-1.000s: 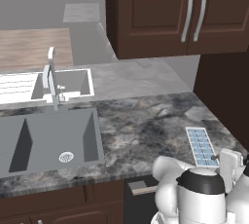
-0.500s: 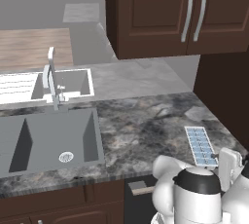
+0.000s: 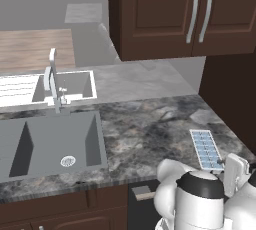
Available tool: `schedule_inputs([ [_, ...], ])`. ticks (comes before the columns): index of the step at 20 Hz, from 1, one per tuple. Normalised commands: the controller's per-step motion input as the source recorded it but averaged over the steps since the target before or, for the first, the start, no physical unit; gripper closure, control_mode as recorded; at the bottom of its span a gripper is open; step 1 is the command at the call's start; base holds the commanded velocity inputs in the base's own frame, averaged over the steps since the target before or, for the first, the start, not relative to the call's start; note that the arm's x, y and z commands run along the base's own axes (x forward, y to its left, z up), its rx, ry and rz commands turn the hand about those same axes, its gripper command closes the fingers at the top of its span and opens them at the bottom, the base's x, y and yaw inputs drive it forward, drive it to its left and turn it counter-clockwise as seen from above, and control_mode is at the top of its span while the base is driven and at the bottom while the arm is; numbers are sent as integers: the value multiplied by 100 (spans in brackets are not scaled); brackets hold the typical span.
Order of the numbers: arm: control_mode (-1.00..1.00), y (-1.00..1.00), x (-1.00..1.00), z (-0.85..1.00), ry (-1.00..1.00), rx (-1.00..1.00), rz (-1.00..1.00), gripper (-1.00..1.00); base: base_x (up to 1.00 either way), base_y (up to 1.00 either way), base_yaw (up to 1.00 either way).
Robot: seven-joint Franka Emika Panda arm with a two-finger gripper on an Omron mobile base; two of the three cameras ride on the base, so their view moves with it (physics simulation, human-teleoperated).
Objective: The ice cube tray has been filled with water. Take the tray and place it in the freezer to make ice. Close the freezer door after placing the tray.
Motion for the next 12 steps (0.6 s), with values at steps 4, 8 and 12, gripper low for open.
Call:
schedule_inputs([
  [4, -100, 0, 0, 13, 0, 0, -2, 100, 0, 0, 0],
  [8, -100, -3, 0, 33, 0, 0, 0, 100, 0, 0, 0],
  [12, -100, 0, 0, 45, 0, 0, 0, 100, 0, 0, 0],
])
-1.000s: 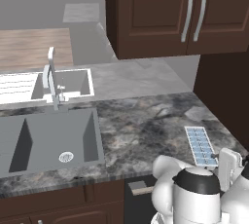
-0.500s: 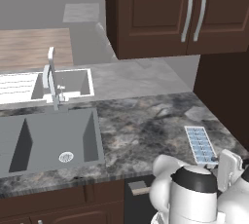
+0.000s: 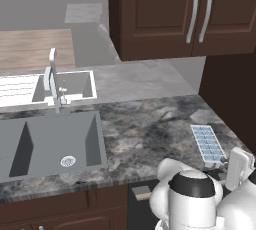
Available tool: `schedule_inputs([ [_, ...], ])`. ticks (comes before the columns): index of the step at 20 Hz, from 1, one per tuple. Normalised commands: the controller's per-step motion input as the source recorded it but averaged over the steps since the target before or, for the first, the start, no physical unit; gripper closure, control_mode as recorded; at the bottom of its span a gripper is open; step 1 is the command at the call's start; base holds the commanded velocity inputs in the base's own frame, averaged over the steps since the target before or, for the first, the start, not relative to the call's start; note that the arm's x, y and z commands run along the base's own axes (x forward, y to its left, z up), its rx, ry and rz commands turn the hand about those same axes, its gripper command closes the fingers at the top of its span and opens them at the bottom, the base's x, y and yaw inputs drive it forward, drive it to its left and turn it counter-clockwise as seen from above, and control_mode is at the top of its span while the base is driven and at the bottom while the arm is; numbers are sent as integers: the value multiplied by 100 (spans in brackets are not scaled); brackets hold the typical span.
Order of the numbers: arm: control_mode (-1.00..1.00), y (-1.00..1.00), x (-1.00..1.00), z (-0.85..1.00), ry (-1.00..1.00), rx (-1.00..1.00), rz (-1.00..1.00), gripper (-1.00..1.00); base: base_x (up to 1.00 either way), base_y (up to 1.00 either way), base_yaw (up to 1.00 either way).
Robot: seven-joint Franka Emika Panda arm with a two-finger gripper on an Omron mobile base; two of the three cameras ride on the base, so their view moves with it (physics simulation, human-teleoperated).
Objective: The ice cube tray has been filled with water. Take the tray and place it in the freezer to make ice. Close the freezer door after placing the tray.
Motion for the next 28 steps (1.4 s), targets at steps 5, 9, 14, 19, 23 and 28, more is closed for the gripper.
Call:
schedule_inputs([
  [5, -100, 0, 0, 47, 0, -1, 0, 100, 0, 0, 0],
  [9, -100, 0, -3, 48, 0, -2, 0, 100, 0, 0, 0],
  [14, -100, 11, 0, 53, 6, -7, 5, 100, 0, 0, 0],
  [19, -100, 36, 0, 47, 15, -14, 14, 100, 0, 0, 0],
  [23, -100, 39, 0, 37, 10, -13, 22, 100, 0, 0, 0],
  [28, -100, 43, 0, 38, 1, -14, 26, 100, 0, 0, 0],
])
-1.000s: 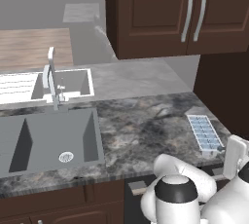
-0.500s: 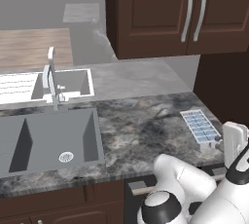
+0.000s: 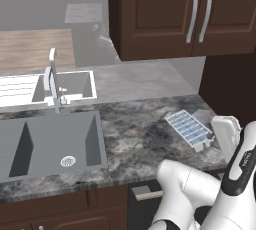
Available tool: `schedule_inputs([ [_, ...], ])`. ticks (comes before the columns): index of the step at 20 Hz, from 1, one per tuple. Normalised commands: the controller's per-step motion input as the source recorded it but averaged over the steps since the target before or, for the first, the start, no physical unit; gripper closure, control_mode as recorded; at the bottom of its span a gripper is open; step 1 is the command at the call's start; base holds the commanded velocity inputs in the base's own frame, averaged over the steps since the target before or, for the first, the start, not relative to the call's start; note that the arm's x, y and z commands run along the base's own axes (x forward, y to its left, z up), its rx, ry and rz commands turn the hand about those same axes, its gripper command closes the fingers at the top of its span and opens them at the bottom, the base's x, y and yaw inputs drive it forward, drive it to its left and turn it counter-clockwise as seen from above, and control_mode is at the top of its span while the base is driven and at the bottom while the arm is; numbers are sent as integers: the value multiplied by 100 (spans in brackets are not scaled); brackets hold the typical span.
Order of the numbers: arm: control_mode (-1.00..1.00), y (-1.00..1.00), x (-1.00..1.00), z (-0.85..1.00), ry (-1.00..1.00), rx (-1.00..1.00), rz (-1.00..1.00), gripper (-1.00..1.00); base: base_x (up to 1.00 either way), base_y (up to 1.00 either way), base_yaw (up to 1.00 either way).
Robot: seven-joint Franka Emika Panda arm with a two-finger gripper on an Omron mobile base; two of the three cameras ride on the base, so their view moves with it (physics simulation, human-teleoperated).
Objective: The ice cube tray has been filled with water. Take the tray and place it in the freezer to make ice. Close the freezer door after placing the tray.
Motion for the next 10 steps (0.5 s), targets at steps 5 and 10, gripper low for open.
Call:
schedule_inputs([
  [5, -100, 40, 0, 29, 0, -9, 25, 100, 0, 0, 0],
  [10, -100, 36, 0, 23, 0, -3, 21, 100, 0, 0, 0],
])
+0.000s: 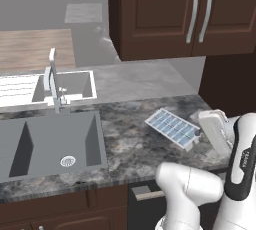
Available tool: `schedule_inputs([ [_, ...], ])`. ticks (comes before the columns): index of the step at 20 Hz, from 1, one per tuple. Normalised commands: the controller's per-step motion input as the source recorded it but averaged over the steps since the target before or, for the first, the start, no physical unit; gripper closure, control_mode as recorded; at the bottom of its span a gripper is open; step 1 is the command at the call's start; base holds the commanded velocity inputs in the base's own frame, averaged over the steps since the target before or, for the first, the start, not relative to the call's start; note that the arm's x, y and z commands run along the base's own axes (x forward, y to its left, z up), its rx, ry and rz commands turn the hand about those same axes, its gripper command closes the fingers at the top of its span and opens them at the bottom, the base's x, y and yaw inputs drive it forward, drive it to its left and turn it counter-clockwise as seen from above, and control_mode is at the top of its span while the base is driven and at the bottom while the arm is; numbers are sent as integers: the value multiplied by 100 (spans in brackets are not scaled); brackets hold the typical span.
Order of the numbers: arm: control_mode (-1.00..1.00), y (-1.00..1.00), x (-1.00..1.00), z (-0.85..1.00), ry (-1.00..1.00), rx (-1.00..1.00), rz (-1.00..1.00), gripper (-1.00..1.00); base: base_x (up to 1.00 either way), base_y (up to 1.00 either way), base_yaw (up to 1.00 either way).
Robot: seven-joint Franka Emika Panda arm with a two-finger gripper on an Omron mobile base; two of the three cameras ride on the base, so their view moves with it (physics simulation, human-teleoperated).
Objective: The ice cube tray has been filled with water. Take the tray and place it in the freezer to make ice. Close the freezer door after placing the tray.
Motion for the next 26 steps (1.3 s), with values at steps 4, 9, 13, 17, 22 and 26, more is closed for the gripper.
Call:
schedule_inputs([
  [4, -100, 18, 0, 6, -5, 0, 12, 100, 0, 0, 0],
  [9, -100, 0, 0, 7, -9, 9, 1, 100, 0, 0, 0],
  [13, -100, 0, 0, 6, -9, 13, 0, 100, 0, 0, 0],
  [17, -100, 1, 0, 10, -4, 13, -1, 100, 0, 0, 0],
  [22, -100, 0, 0, 36, 1, 3, 0, 100, 0, 0, 0],
  [26, -100, 0, -10, 37, 0, 0, 0, 100, 0, 0, 0],
])
